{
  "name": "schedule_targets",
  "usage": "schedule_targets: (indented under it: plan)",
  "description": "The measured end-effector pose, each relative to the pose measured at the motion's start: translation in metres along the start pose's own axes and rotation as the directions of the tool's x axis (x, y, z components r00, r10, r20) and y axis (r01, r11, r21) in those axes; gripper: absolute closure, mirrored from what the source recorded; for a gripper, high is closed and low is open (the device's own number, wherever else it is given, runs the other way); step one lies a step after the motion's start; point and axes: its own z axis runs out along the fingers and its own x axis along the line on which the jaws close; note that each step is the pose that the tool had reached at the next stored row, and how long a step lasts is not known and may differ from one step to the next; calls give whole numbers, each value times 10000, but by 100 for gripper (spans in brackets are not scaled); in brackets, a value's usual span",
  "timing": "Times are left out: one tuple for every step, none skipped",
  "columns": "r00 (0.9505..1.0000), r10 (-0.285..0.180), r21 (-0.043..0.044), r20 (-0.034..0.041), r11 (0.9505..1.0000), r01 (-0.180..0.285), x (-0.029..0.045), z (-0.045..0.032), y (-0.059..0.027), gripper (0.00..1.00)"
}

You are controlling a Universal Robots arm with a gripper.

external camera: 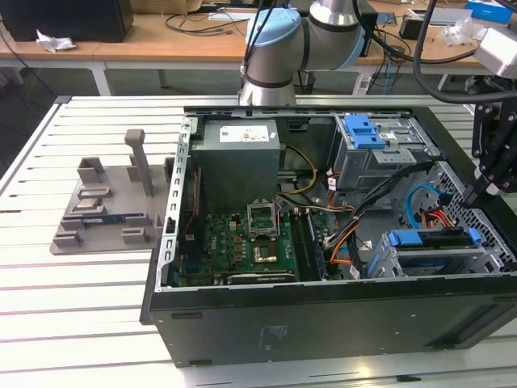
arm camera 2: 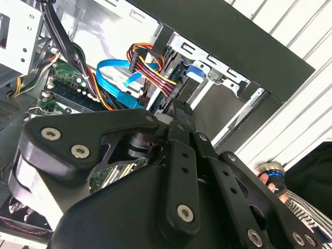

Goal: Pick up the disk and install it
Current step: 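Insert the second disk wire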

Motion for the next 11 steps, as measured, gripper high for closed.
schedule_targets:
  plan:
    - [10000, 0, 0, 0, 10000, 0, 0, -1, 0, 89]
    - [10000, 0, 0, 0, 10000, 0, 0, -1, 0, 89]
    - [10000, 0, 1, 0, 10000, 0, 0, -1, 0, 89]
    - [10000, 0, 1, 0, 10000, 0, 0, -1, 0, 83]
    - [10000, 0, 0, 0, 10000, 0, 0, -2, 0, 71]
    - [10000, 0, 0, 0, 10000, 0, 0, -2, 0, 71]
    - [10000, 0, 0, 0, 10000, 0, 0, -2, 0, 64]
    - [10000, 0, 0, -1, 10000, 0, 0, -2, 0, 58]
    - [10000, 0, 0, -1, 10000, 0, 0, -3, 0, 58]
    - [10000, 0, 0, -1, 10000, 0, 0, -3, 0, 58]
    - [10000, 0, 0, -2, 10000, 0, -9, -3, 1, 58]
